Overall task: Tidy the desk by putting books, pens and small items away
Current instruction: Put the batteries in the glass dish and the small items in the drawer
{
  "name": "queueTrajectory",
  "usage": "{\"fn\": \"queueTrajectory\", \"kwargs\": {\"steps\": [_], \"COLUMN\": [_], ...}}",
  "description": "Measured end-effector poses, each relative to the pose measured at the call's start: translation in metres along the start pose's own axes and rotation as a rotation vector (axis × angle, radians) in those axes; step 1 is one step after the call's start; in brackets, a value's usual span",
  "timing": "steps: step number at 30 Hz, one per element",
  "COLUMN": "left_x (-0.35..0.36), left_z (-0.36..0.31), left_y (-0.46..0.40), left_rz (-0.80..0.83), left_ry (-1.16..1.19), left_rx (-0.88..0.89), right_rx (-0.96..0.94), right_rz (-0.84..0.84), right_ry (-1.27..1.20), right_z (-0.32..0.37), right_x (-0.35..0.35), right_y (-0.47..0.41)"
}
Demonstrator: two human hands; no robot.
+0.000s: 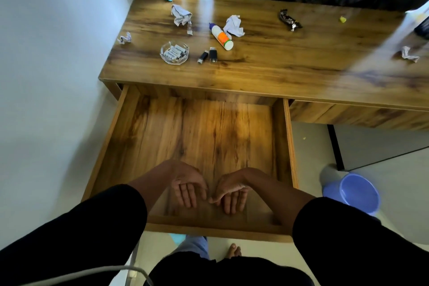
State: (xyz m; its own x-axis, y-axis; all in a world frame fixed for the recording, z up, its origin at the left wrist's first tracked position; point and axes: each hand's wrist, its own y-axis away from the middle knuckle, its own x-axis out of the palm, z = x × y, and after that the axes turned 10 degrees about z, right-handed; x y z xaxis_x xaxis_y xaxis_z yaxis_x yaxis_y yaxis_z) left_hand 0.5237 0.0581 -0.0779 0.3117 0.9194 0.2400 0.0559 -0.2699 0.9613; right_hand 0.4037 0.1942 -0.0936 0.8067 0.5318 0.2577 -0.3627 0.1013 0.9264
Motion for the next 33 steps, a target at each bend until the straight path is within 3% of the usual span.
{"fn": "queueTrajectory", "kwargs": {"steps": [3, 7, 10, 16, 22, 27, 33], "left_x": [-0.020, -0.055, -0.083, -0.132, -0.178, -0.216, -0.246], "left_z": [-0.005, -0.015, -0.025, -0.036, -0.038, -0.043, -0.056], "left_y": [0.010, 0.040, 0.064, 0.103, 0.122, 0.130, 0.132], "left_rz": [-0.229, -0.698, -1.007, -1.354, -1.524, -1.480, -1.471], "left_ry": [-0.010, -0.079, -0.179, -0.137, -0.145, -0.077, -0.039], "left_rx": [0.233, 0.494, 0.532, 0.525, 0.425, 0.340, 0.384], "right_rx": [-0.108, -0.335, -0.454, -0.463, -0.268, -0.179, -0.212], "right_rz": [-0.204, -0.579, -0.841, -1.268, -1.358, -1.345, -1.345], "right_ry": [0.018, 0.145, 0.219, 0.315, 0.413, 0.414, 0.382], "right_z": [0.006, 0.022, 0.042, 0.089, 0.114, 0.124, 0.142], "right_x": [-0.017, -0.052, -0.079, -0.132, -0.176, -0.209, -0.238], "right_y": [0.013, 0.049, 0.073, 0.116, 0.136, 0.141, 0.140]}}
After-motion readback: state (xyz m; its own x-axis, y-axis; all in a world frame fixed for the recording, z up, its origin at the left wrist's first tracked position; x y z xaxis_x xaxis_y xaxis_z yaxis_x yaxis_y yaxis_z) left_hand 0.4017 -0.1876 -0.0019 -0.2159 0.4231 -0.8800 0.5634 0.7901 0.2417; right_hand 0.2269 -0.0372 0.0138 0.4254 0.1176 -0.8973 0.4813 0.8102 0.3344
